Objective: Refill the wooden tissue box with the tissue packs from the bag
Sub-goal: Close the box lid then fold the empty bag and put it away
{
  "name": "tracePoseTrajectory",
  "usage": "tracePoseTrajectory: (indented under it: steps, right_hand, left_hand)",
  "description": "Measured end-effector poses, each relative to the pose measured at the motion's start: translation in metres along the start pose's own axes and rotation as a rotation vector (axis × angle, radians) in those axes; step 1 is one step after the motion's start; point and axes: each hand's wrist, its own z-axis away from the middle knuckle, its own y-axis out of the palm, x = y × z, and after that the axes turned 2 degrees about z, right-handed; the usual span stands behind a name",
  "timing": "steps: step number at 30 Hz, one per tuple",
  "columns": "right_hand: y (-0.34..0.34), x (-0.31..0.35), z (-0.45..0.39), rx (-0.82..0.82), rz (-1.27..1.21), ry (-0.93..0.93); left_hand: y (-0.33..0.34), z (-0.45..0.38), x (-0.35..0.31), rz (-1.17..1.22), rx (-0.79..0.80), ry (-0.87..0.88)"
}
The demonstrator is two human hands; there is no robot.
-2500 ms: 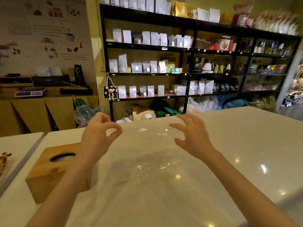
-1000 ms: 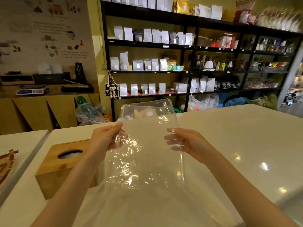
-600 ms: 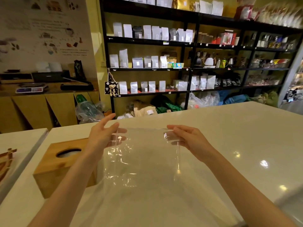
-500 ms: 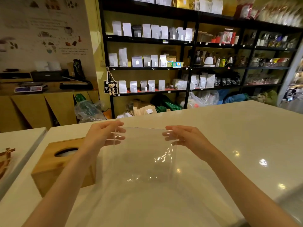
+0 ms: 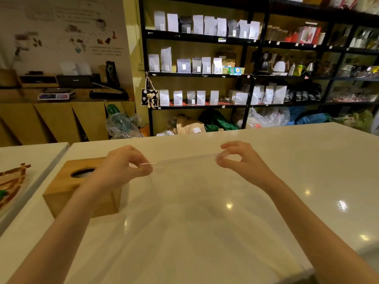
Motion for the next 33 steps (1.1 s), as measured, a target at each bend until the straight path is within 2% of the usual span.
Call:
tracePoseTrajectory:
  steps: [3, 8, 11, 14, 18, 20, 22, 26, 31, 33]
  right_hand:
    - [-0.005, 0.013, -0.001, 0.150, -0.301, 0.017]
    - [-0.009, 0.023, 0.010, 0.246, -0.477, -0.009]
    - [-0.006, 0.029, 0.021, 0.332, -0.520, -0.027]
    - [0.004, 0.041, 0.041, 0.498, -0.515, 0.047]
    - [0.031, 0.053, 0.086, 0.661, -0.624, 0.190]
    - [0.051, 0.050, 0.117, 0.706, -0.871, 0.355]
    - [0.074, 0.035, 0.153, 0.766, -1.243, 0.521]
    - [0.125, 0.008, 0.244, 0.727, -1.686, 0.657]
    - [0.195, -0.041, 0.340, 0.753, -1.755, 0.914]
    - [0.223, -0.062, 0.361, 0.762, -1.626, 1.009]
  left_hand:
    - [0.002, 0.021, 0.006, 0.336, 0.148, -0.112]
    - [0.009, 0.063, 0.011, 0.822, 0.406, -0.243]
    - [0.012, 0.096, 0.014, 0.948, 0.538, -0.273]
    - [0.020, 0.140, 0.013, 0.941, 0.625, -0.273]
    - [0.034, 0.208, 0.020, 0.954, 0.606, -0.284]
    - [0.042, 0.245, 0.028, 0.998, 0.620, -0.327]
    - [0.054, 0.281, 0.043, 1.025, 0.641, -0.397]
    - [0.094, 0.348, 0.074, 1.130, 0.569, -0.604]
    - [0.160, 0.401, 0.119, 1.090, 0.391, -0.871]
    - [0.191, 0.413, 0.143, 1.049, 0.313, -0.961]
